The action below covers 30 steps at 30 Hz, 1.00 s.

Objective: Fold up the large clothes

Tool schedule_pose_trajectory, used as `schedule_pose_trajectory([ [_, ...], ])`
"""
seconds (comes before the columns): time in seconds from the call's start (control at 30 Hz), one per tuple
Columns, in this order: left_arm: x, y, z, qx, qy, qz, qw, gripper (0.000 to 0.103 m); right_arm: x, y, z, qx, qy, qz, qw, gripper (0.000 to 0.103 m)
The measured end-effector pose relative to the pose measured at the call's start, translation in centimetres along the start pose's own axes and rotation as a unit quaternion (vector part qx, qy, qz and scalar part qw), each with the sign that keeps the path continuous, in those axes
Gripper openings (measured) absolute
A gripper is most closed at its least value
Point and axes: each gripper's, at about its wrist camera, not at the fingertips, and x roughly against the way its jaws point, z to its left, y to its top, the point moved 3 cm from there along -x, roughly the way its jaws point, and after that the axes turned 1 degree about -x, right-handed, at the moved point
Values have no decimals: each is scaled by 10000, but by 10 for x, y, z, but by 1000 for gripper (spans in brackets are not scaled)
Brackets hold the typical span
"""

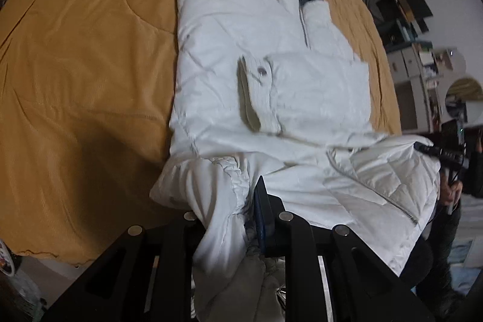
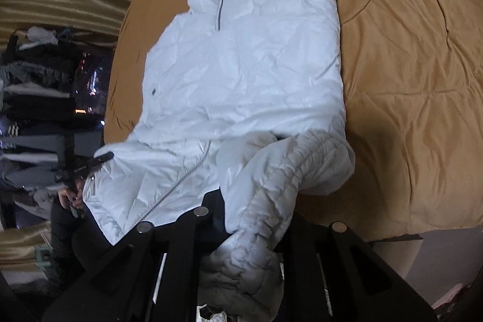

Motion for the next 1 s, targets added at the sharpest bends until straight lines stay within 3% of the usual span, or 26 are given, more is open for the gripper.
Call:
schedule_pose_trajectory([
  [0.17, -25, 116, 20, 882, -173, -431, 9950, 22, -14, 109, -27, -921, 474, -505, 9933, 14],
  [0.27, -60, 179, 34, 1300, 77, -495, 9903, 22, -41, 173, -44, -1198, 504, -874, 9877, 15],
  [0.37, -110, 218, 52, 1705, 199, -381, 9844, 23, -80, 217, -67, -1570, 448, -1053, 9809, 18],
  [0.47, -147, 236, 73, 2393, -111, -604, 9690, 23, -123, 240, -96, -2045, 635, -1054, 9711, 18],
  [0.53, -158, 237, 80, 2585, -170, -796, 9626, 23, -139, 242, -111, -2223, 1024, -1062, 9638, 20],
  [0.67, -160, 235, 74, 2345, -42, -980, 9672, 23, -139, 239, -119, -2170, 1686, -943, 9569, 27],
  [0.73, -160, 232, 72, 2323, -33, -1010, 9674, 23, -120, 228, -116, -1968, 1801, -991, 9586, 36],
  [0.77, -161, 232, 73, 2336, -1, -1017, 9670, 23, -108, 219, -113, -1867, 1800, -1055, 9600, 41],
  [0.8, -161, 233, 72, 2326, 70, -1012, 9673, 23, -97, 208, -110, -1790, 1801, -1191, 9599, 61],
  [0.83, -159, 233, 70, 2316, 149, -1014, 9674, 23, -87, 198, -107, -1698, 1741, -1395, 9599, 92],
  [0.87, -155, 230, 63, 2324, 223, -1032, 9669, 23, -71, 184, -101, -1534, 1658, -1696, 9593, 103],
  [0.93, -156, 232, 57, 2247, 447, -1050, 9677, 23, -49, 165, -83, -1130, 1340, -2166, 9604, 103],
  [1.0, -157, 233, 50, 2084, 692, -1062, 9698, 23, -42, 149, -53, -674, 761, -2353, 9666, 103],
])
